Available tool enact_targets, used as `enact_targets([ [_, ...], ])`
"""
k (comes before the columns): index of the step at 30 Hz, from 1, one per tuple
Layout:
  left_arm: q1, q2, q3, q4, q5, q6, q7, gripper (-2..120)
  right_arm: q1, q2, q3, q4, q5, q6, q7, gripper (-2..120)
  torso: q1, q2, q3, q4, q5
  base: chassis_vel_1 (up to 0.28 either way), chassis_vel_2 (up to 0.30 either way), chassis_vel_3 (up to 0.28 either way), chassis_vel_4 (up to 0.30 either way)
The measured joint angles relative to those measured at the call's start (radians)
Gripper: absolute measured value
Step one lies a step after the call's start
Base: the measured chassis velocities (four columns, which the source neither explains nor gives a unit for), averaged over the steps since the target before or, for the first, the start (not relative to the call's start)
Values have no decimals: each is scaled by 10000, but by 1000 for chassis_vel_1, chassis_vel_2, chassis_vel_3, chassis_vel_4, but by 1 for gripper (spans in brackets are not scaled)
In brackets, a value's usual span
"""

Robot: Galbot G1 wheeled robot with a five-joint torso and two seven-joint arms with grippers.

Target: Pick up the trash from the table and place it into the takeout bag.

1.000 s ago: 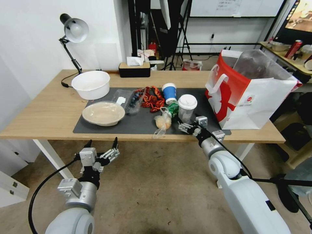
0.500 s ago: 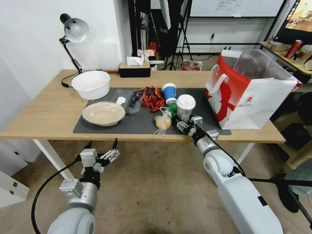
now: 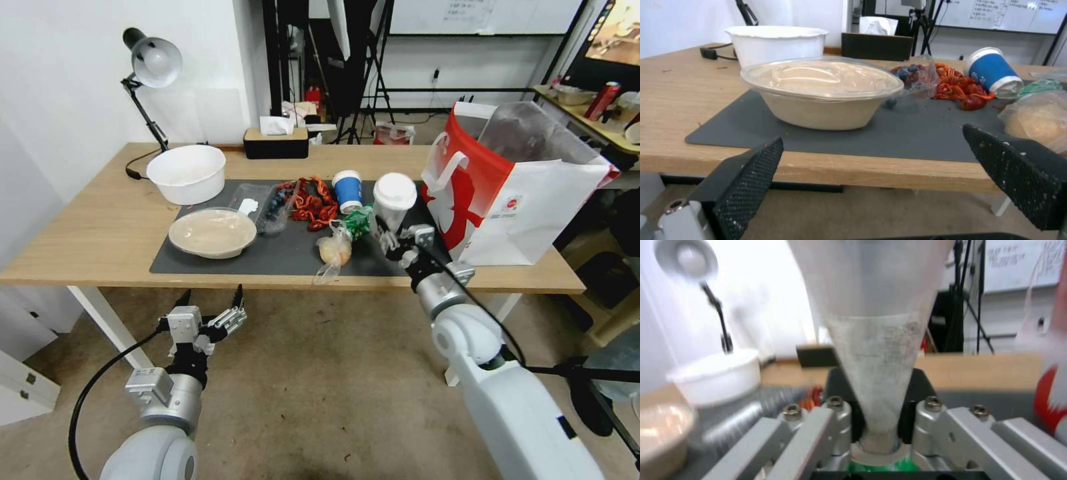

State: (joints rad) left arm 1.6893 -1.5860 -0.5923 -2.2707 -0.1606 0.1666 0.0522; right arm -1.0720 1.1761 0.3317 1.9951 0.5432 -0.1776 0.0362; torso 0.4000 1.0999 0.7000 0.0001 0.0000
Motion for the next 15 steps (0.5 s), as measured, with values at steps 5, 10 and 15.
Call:
enact_targets([
  [5,42,-21,32,4,71,-109,31,100,304,-298,671,1125,860,-632,762,3,0,0,0,-1,1,0,0,0,0],
  [10,83,-39,77,5,134,-214,79,100,806,-517,1429,1622,1840,-1199,1598,3,0,0,0,-2,1,0,0,0,0],
  [15,148,-74,161,4,237,-338,134,100,1616,-732,2441,1607,3579,-1592,2708,3,0,0,0,0,0,0,0,0,0],
])
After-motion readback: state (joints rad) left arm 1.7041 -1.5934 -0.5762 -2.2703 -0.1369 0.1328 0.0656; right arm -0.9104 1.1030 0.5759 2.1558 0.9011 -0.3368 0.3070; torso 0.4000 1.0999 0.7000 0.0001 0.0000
